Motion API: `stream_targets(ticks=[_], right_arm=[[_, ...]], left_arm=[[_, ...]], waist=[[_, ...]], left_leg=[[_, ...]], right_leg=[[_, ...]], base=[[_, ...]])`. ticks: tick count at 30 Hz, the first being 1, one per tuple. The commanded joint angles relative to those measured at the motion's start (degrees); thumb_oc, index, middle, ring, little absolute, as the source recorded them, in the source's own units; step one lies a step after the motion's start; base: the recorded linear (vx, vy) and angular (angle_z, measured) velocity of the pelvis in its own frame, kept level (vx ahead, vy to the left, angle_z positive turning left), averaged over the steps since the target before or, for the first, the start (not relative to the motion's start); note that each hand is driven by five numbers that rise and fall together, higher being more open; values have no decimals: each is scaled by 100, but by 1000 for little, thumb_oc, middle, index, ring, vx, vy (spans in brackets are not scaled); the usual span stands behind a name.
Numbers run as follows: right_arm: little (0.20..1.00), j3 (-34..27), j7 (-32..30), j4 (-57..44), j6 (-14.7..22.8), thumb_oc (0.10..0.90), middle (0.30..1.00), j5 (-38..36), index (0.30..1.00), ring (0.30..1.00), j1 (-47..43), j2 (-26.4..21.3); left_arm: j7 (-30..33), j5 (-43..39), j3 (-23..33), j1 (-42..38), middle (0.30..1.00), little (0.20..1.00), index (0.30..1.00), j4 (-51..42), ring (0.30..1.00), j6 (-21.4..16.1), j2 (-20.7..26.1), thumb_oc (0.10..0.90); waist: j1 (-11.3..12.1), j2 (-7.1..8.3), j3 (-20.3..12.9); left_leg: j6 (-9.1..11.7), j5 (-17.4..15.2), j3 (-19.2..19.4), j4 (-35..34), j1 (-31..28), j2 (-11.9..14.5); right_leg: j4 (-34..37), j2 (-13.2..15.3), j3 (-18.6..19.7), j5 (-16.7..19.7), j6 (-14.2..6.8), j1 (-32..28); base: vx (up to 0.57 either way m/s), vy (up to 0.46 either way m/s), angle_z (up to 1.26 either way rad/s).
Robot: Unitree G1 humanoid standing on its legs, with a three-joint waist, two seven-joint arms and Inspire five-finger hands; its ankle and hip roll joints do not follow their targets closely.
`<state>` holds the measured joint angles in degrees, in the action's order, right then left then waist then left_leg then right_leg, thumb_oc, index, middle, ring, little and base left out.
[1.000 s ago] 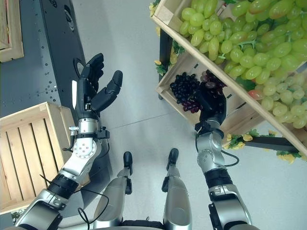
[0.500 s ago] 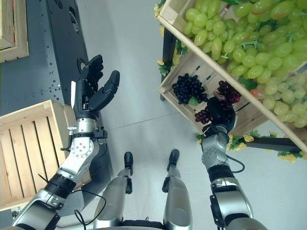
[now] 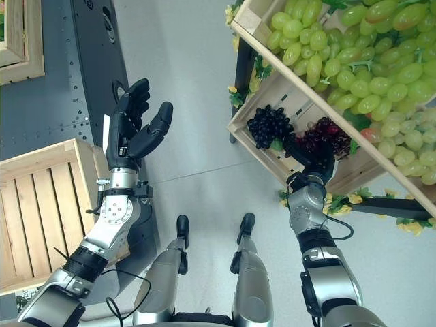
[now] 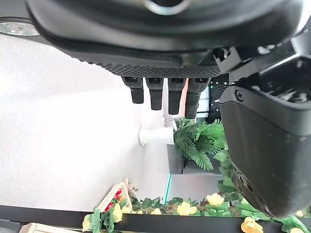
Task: Pick up the fruits from the basket on one side to the basket on the other side
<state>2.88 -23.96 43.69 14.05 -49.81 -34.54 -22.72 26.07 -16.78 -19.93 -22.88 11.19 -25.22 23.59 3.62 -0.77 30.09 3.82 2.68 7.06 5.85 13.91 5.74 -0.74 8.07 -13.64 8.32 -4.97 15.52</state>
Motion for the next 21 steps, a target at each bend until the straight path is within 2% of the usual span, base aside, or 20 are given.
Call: stream_targets(ticks=[1, 9, 14, 17, 21], right_arm=[[900, 65, -425, -390, 338, 800, 900, 418, 900, 900, -586, -892], [900, -32, -1022, -486, 219, 800, 900, 610, 900, 900, -572, -968], [900, -72, -847, -957, 168, 800, 900, 429, 900, 900, -479, -832], [900, -52, -913, -1360, -103, 800, 900, 722, 900, 900, -322, -761], [900, 14, -669, -2156, -305, 800, 900, 961, 900, 900, -14, -608]], left_arm=[[-66, -60, 67, -596, 900, 900, 900, -562, 900, -679, 155, 800], [-120, -125, 109, -481, 900, 900, 900, -671, 900, -643, 195, 800], [-194, -170, 183, -323, 900, 900, 900, -777, 900, -603, 162, 800], [-188, -145, 229, -203, 900, 900, 900, -839, 900, -560, 141, 800], [-130, -28, 288, 26, 900, 900, 900, -895, 900, -494, 46, 800]], waist=[[48, -12, -30], [66, 12, -30], [62, 44, -30], [43, 73, -89], [3, 123, -301]], left_leg=[[-183, -288, 146, 350, 207, -527], [-204, -333, 141, 337, -7, -524], [-227, -365, 135, 288, -242, -526], [-234, -370, 135, 191, -415, -530], [-257, -359, 128, -29, -665, -549]], right_leg=[[-1359, -160, -294, -925, 1, 110], [-1346, -164, -291, -946, -5, -85], [-1273, -167, -251, -955, -9, -324], [-1200, -173, -221, -958, -23, -473], [-1034, -179, -165, -955, -44, -698]], base=[[0, 0, 0], [5, 2, 0], [36, 32, 1], [49, 54, 0], [84, 93, -1]])
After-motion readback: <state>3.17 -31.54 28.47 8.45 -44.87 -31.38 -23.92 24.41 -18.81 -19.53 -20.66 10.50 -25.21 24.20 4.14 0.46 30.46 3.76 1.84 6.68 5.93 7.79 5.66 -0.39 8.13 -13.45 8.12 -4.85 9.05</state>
